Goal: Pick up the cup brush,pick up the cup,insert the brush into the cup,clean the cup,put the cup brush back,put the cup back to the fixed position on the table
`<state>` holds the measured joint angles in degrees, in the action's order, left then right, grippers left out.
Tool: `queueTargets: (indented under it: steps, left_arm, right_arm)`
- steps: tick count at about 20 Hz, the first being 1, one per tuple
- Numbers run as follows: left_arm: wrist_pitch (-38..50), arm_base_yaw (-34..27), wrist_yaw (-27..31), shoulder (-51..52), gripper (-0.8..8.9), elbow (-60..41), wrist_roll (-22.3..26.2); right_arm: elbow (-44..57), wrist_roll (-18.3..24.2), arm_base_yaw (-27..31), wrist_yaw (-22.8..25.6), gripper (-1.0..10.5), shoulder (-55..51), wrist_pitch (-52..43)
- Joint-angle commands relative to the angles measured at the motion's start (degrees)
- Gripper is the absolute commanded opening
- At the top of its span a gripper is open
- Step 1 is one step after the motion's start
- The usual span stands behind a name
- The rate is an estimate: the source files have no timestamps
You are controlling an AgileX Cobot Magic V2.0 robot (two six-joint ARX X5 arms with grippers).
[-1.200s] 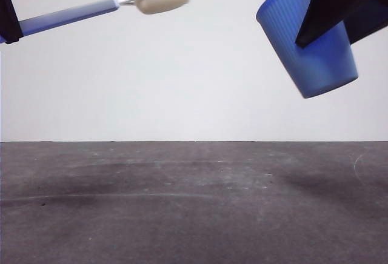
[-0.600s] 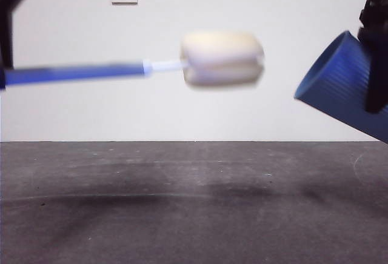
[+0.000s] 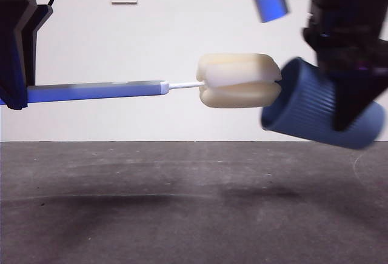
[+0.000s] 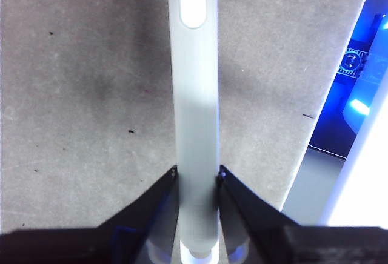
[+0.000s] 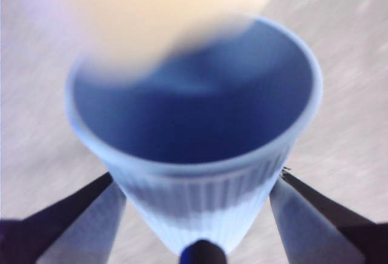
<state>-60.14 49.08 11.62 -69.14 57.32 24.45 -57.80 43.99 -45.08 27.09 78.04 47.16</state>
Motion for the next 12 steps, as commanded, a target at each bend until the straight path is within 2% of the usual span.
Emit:
queueTargets:
  steps: [1,12]
  left_arm:
    - [-0.3,0.1,0.0,-0.2,-0.09,0.2,0.5]
    - [1.9,1.0,-0.3,-4.9,-0.09,0.2,-1.6]
  right_arm:
    - [-2.9,1.5,-1.6,0.5,-0.1,2.9,-0.4]
    - [-5.5,4.2,-10.5,2.2,-0.1,8.7,-0.7]
